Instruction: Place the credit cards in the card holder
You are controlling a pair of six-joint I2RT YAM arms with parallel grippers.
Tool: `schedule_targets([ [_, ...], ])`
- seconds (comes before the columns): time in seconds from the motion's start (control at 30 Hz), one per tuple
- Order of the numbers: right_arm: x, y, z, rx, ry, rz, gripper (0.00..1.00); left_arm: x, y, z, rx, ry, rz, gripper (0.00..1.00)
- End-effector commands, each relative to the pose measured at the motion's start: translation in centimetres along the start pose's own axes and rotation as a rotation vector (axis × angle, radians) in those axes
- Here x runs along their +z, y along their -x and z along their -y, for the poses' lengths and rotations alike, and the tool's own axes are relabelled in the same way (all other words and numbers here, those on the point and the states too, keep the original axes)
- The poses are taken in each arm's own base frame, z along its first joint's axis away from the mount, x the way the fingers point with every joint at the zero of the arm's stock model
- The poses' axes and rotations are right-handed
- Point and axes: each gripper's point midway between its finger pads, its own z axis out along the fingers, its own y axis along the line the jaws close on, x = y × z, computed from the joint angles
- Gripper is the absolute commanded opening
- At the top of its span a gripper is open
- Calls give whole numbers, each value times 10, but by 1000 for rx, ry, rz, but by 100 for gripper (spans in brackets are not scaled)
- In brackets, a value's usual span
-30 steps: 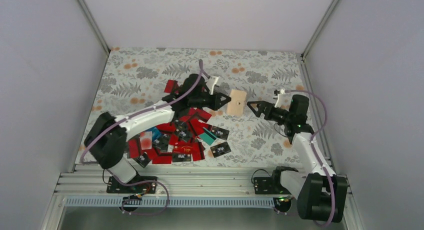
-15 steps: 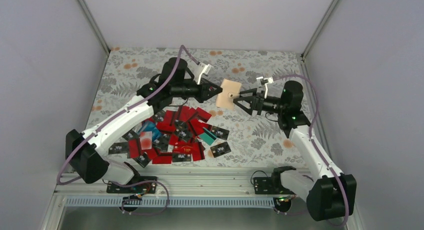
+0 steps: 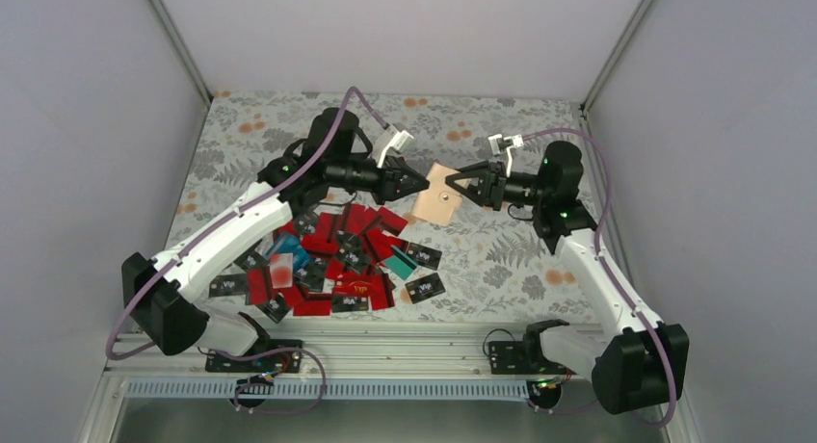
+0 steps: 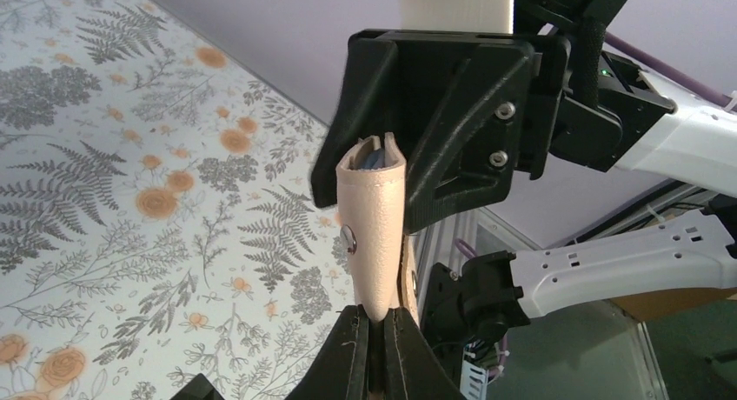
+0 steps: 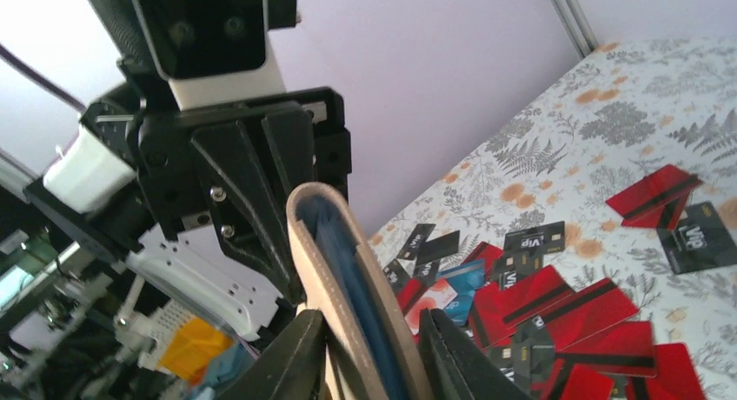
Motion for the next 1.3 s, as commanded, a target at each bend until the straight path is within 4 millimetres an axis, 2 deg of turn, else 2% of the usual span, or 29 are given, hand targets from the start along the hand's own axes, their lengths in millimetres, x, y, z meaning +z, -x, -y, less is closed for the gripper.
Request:
schedule_targets([
  [0.0, 6, -1, -12, -10, 55, -34, 24, 1, 11, 8, 47, -41, 5, 3],
  [0.1, 9, -4, -14, -14, 67, -46, 14, 4, 11, 3, 45, -31, 3, 4],
  [0.13, 11, -5, -15, -16, 71, -49, 11, 4, 10, 1, 47, -29, 4, 9],
  [0.2, 12, -5, -16, -24, 79, -55, 5, 3, 9, 0, 54, -25, 13, 38],
  [0.27, 14, -5, -19, -40, 96, -61, 4, -1, 6, 1, 66, -28, 24, 66],
  [0.3, 16, -7, -21, -47, 109, -67, 5, -3, 5, 2, 75, -32, 33, 73],
  [0.37, 18, -8, -24, -66, 132, -77, 4, -8, -1, 10, 95, -65, 36, 80],
  [0.53, 22, -11, -33, -131, 199, -106, 4, -22, -12, 30, 143, -135, 52, 78],
  [0.67, 26, -9, -44, -166, 243, -115, 4, -22, -21, 29, 120, -135, 40, 68],
  [0.9, 34, -9, -69, -243, 308, -138, 4, -17, -33, 24, 91, -157, 20, 58],
  [1.07, 37, -8, -69, -248, 309, -144, 5, -18, -34, 27, 97, -171, 22, 30],
  [1.13, 38, -10, -68, -246, 309, -147, 4, -19, -34, 28, 97, -170, 22, 23],
  [1.2, 39, -11, -66, -245, 306, -151, 4, -20, -35, 28, 96, -165, 21, 23],
  [1.27, 39, -11, -66, -251, 301, -153, 4, -21, -35, 27, 96, -155, 22, 31],
])
